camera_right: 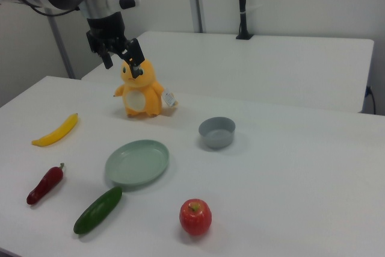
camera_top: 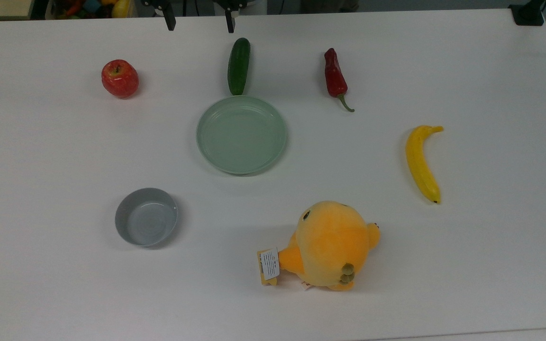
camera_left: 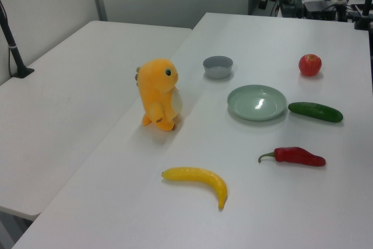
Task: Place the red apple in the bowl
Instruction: 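Move the open gripper over to the red apple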
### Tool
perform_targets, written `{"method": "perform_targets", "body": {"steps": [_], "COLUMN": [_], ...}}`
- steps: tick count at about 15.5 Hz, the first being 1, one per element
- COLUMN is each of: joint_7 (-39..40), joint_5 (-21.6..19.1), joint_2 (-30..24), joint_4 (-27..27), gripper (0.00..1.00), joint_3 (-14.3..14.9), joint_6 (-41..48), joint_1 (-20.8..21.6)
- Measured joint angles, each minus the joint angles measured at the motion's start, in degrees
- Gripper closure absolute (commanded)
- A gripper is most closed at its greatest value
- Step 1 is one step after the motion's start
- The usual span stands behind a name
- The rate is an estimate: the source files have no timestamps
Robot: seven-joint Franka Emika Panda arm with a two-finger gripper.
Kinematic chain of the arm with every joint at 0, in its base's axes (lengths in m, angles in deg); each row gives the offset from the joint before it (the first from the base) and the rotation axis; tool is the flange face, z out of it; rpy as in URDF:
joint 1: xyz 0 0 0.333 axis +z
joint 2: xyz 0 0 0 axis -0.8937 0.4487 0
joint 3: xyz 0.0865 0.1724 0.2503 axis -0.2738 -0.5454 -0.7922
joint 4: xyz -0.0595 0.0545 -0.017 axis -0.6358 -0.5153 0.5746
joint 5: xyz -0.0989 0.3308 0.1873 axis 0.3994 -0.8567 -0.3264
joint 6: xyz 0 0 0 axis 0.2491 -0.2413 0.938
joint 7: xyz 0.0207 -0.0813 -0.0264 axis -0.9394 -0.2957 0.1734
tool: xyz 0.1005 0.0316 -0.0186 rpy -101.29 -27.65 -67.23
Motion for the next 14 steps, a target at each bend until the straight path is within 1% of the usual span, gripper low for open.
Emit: {"method": "perform_targets", "body": {"steps": [6,10,12,14], "joint_7": [-0.4,-0.4,-0.4,-0.4], "joint_5": [0.0,0.2,1.8,3.1], "joint_2": [0.2,0.7,1.1,2.2], "joint_4": [0.0,0.0,0.2,0.4], "gripper": [0.00,0.00,0.00,0.00], "joint_3": [0.2,0.4,0.4,0.5], "joint_6": [0.0,0.0,0.0,0.1], "joint_1": [-0.3,-2.8,-3.9,-5.9]}}
